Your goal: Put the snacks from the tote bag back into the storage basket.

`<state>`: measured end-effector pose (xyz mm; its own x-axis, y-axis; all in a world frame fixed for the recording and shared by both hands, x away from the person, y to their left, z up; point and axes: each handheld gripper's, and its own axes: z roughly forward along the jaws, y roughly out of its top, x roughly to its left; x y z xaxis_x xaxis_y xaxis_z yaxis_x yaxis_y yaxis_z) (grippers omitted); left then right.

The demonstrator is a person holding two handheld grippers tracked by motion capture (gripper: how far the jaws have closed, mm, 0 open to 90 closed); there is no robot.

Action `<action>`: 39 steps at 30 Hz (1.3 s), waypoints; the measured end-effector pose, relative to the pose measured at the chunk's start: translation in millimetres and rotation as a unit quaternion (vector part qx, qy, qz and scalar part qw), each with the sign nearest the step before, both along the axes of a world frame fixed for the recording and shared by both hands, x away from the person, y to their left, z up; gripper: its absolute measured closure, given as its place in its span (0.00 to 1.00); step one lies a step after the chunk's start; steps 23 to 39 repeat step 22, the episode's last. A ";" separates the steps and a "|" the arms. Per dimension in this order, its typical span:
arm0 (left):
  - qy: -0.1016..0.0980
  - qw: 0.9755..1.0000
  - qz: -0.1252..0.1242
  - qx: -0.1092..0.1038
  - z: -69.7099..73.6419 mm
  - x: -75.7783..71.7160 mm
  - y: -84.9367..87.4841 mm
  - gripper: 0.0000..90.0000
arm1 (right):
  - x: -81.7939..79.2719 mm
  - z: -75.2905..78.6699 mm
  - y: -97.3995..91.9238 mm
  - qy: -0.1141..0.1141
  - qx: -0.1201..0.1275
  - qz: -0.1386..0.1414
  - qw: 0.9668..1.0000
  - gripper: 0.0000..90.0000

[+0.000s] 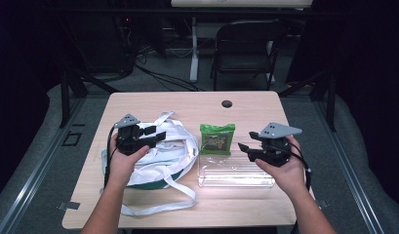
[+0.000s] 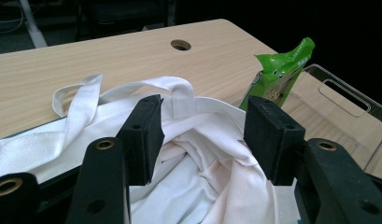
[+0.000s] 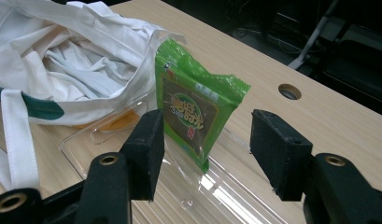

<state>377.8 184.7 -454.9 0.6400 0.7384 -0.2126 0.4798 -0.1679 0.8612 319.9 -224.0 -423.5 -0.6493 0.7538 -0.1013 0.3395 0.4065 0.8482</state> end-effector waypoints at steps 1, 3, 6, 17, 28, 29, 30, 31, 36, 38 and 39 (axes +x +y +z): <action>0.000 1.000 0.000 0.000 0.0 0.0 0.0 0.52 | 0.0 0.0 0.0 0.000 0.000 0.000 1.000 0.50; -0.001 1.000 -0.002 0.004 -1.1 0.1 -1.4 0.52 | -6.9 -9.6 -4.6 0.006 0.026 -0.004 1.000 0.49; 0.005 1.000 -0.001 0.003 -2.8 0.4 -2.1 0.52 | -13.6 -16.2 -8.6 0.005 0.036 -0.013 0.999 0.49; 0.005 1.000 0.000 0.006 -4.0 0.9 -1.4 0.52 | -22.7 -27.8 -19.5 -0.012 0.046 -0.030 0.998 0.48; 0.002 1.000 0.001 0.001 -2.2 0.9 1.6 0.51 | -21.1 -37.6 -23.5 -0.004 0.037 -0.034 0.999 0.47; 0.002 1.000 0.001 0.001 -2.2 0.9 1.6 0.51 | -21.1 -37.6 -23.5 -0.004 0.037 -0.034 0.999 0.47; 0.002 1.000 0.001 0.001 -2.2 0.9 1.6 0.51 | -21.1 -37.6 -23.5 -0.004 0.037 -0.034 0.999 0.47; 0.002 1.000 0.001 0.001 -2.2 0.9 1.6 0.51 | -21.1 -37.6 -23.5 -0.004 0.037 -0.034 0.999 0.47; 0.002 1.000 0.001 0.001 -2.2 0.9 1.6 0.51 | -21.1 -37.6 -23.5 -0.004 0.037 -0.034 0.999 0.47; 0.002 1.000 0.001 0.001 -2.2 0.9 1.6 0.51 | -21.1 -37.6 -23.5 -0.004 0.037 -0.034 0.999 0.47; 0.002 1.000 0.001 0.001 -2.2 0.9 1.6 0.51 | -21.1 -37.6 -23.5 -0.004 0.037 -0.034 0.999 0.47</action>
